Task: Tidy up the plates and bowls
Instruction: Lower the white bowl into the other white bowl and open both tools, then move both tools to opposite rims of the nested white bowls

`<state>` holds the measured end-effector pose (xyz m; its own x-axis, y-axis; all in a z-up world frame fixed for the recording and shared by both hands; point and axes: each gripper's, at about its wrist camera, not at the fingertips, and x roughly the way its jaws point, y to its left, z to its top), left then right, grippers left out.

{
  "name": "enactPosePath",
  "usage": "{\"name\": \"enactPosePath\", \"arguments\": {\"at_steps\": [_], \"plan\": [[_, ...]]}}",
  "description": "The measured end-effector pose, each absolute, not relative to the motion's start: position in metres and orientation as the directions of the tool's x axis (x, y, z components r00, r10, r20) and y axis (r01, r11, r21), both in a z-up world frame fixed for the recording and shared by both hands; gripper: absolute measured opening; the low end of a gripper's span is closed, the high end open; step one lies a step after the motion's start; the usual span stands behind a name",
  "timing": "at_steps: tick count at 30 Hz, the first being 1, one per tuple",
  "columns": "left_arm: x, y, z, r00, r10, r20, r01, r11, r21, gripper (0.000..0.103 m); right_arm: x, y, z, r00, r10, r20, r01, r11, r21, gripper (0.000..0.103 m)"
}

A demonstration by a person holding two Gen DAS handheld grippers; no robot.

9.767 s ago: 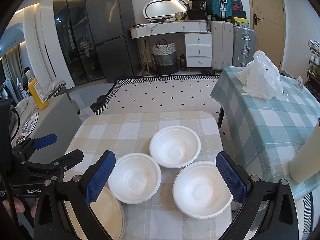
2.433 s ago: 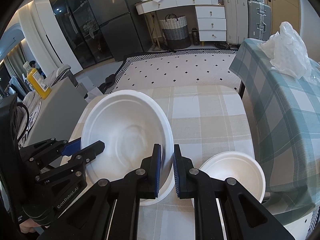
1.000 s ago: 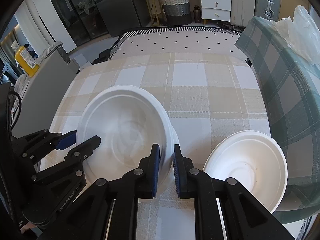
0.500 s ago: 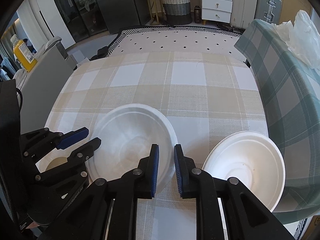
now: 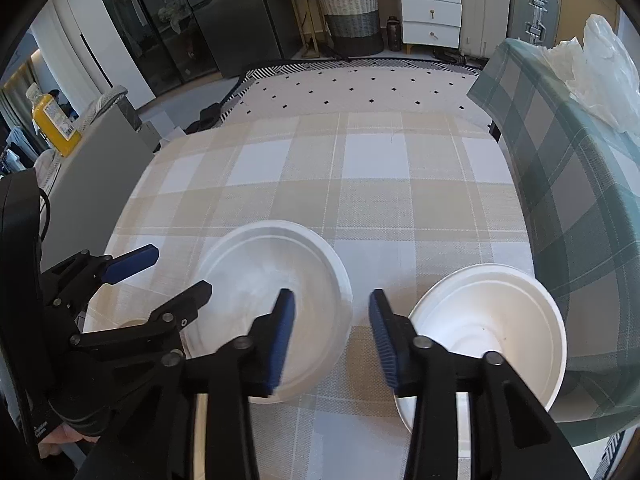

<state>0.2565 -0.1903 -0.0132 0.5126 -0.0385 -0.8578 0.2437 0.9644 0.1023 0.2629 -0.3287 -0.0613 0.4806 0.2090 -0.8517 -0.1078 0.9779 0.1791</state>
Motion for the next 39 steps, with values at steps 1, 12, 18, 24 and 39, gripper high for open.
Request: {"name": "enactPosePath", "arguments": {"at_steps": [1,12,18,24,39], "plan": [[0.256,-0.190,-0.010,0.521,-0.040,-0.853,0.239,0.966,0.101,0.073,0.261,-0.330,-0.058,0.490,0.214,-0.845,-0.109,0.977,0.184,0.055],[0.250,-0.195,0.006,0.520,-0.105,-0.848,0.254,0.967,0.036,0.080,0.246,-0.353,-0.034,0.558,0.196,-0.806,-0.057,0.978,0.199,0.089],[0.248,-0.195,0.016,0.536,-0.159,-0.829,0.239,0.970,-0.031,0.101,0.231,-0.370,-0.026,0.580,0.176,-0.795,-0.036,0.981,0.191,0.102],[0.241,-0.206,0.025,0.540,-0.191,-0.820,0.266,0.963,-0.049,0.101,0.214,-0.396,-0.019,0.605,0.148,-0.782,0.004,0.982,0.189,0.103],[0.232,-0.261,0.027,0.525,-0.226,-0.820,0.358,0.933,-0.028,0.101,0.200,-0.457,-0.036,0.600,0.093,-0.795,0.121,0.971,0.205,0.103]]}}
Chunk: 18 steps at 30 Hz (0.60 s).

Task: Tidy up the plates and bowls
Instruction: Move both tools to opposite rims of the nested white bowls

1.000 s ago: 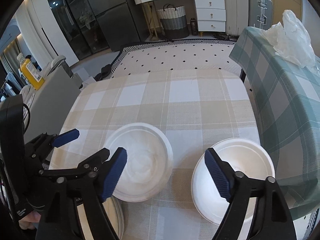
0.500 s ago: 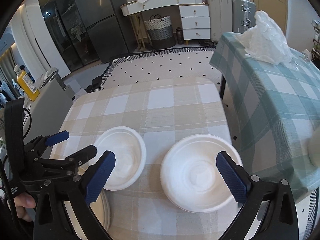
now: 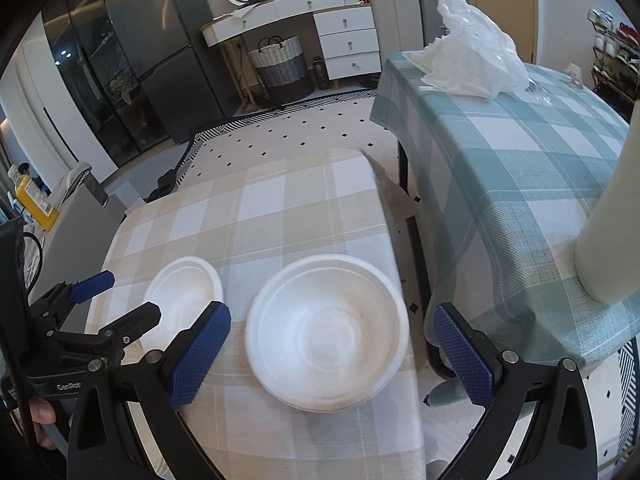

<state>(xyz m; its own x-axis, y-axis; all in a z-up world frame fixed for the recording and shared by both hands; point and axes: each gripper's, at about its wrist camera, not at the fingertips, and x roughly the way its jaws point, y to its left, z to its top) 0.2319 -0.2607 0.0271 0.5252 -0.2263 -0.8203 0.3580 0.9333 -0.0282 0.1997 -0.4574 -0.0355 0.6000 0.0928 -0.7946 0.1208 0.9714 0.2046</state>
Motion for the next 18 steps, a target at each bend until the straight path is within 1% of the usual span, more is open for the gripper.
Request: {"name": "enactPosePath", "arguments": {"at_steps": [9,18], "plan": [[0.238,-0.285,0.021,0.507,-0.254,-0.824,0.410,0.912,-0.029,0.100,0.205,-0.471,-0.057,0.567,0.081,-0.819,0.145,0.970,0.197,0.102],[0.243,-0.310,0.008,0.470,-0.271,-0.840,0.473,0.881,-0.020,0.094,0.210,-0.480,-0.074,0.543,0.077,-0.836,0.160,0.968,0.194,0.102]]}}
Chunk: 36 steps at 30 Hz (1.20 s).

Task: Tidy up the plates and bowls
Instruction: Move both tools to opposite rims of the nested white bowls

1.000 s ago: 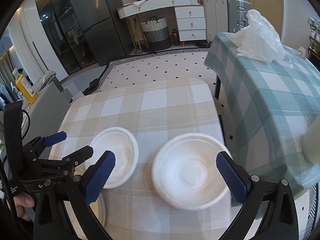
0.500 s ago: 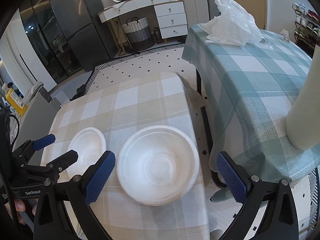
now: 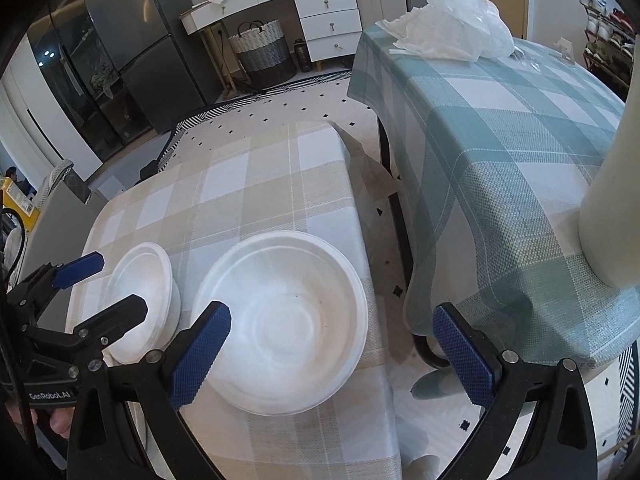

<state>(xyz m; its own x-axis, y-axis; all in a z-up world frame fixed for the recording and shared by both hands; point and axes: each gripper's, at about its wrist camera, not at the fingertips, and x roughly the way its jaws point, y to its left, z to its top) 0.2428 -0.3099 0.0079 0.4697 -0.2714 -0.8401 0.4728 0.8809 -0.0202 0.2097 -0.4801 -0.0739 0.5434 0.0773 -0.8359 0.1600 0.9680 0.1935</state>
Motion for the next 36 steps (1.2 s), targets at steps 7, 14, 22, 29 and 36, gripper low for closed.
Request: {"name": "enactPosePath", "arguments": {"at_steps": [7,14,22,29,36], "plan": [[0.243,-0.324,0.002,0.460,-0.277,-0.844,0.512,0.859,-0.003,0.074,0.214,-0.483,-0.083,0.533,0.083,-0.842,0.158,0.968,0.195,0.102],[0.243,-0.337,-0.012,0.415,-0.278,-0.866,0.545,0.839,-0.008,0.056,0.218,-0.485,-0.090,0.521,0.087,-0.849,0.164,0.966,0.200,0.095],[0.242,-0.349,-0.021,0.383,-0.304,-0.872,0.561,0.827,-0.042,0.051,0.222,-0.483,-0.099,0.493,0.106,-0.864,0.149,0.968,0.203,0.073],[0.237,-0.361,-0.026,0.382,-0.318,-0.868,0.588,0.808,-0.038,0.044,0.222,-0.484,-0.102,0.488,0.108,-0.866,0.142,0.969,0.202,0.067],[0.234,-0.369,-0.037,0.358,-0.306,-0.882,0.598,0.801,-0.035,0.044,0.222,-0.485,-0.104,0.477,0.105,-0.872,0.140,0.971,0.194,0.063]]}}
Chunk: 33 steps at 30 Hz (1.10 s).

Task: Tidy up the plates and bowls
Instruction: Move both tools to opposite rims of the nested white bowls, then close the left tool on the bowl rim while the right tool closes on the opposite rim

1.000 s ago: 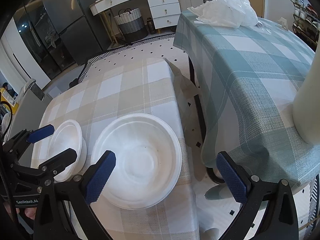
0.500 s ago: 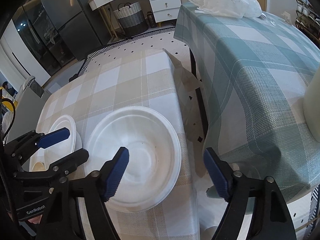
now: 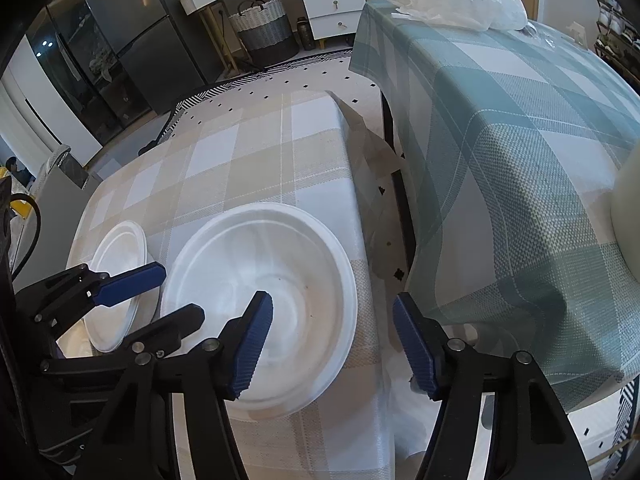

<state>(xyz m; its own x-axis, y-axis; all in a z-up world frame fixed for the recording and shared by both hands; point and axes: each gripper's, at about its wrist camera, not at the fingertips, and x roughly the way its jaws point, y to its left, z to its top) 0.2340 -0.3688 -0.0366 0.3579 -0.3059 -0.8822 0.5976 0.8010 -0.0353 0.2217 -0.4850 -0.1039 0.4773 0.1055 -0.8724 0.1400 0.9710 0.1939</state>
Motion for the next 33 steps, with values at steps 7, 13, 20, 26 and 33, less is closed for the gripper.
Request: {"name": "enactPosePath", "arguments": {"at_steps": [7,13,20,26,33], "plan": [[0.234,-0.370,-0.047,0.336,-0.292,-0.896,0.587,0.808,-0.043,0.044,0.223,-0.485,-0.110,0.459,0.102,-0.882,0.138,0.973,0.184,0.055],[0.235,-0.370,-0.050,0.319,-0.297,-0.900,0.586,0.808,-0.059,0.034,0.223,-0.487,-0.112,0.447,0.106,-0.888,0.137,0.973,0.185,0.050],[0.235,-0.369,-0.052,0.305,-0.298,-0.904,0.574,0.815,-0.075,0.024,0.222,-0.487,-0.111,0.443,0.111,-0.889,0.133,0.973,0.187,0.035],[0.236,-0.367,-0.053,0.303,-0.296,-0.906,0.566,0.820,-0.079,0.022,0.219,-0.486,-0.107,0.449,0.102,-0.887,0.132,0.975,0.179,0.027],[0.235,-0.367,-0.051,0.308,-0.296,-0.904,0.566,0.821,-0.076,0.021,0.218,-0.486,-0.107,0.450,0.086,-0.889,0.132,0.978,0.162,0.022]]}}
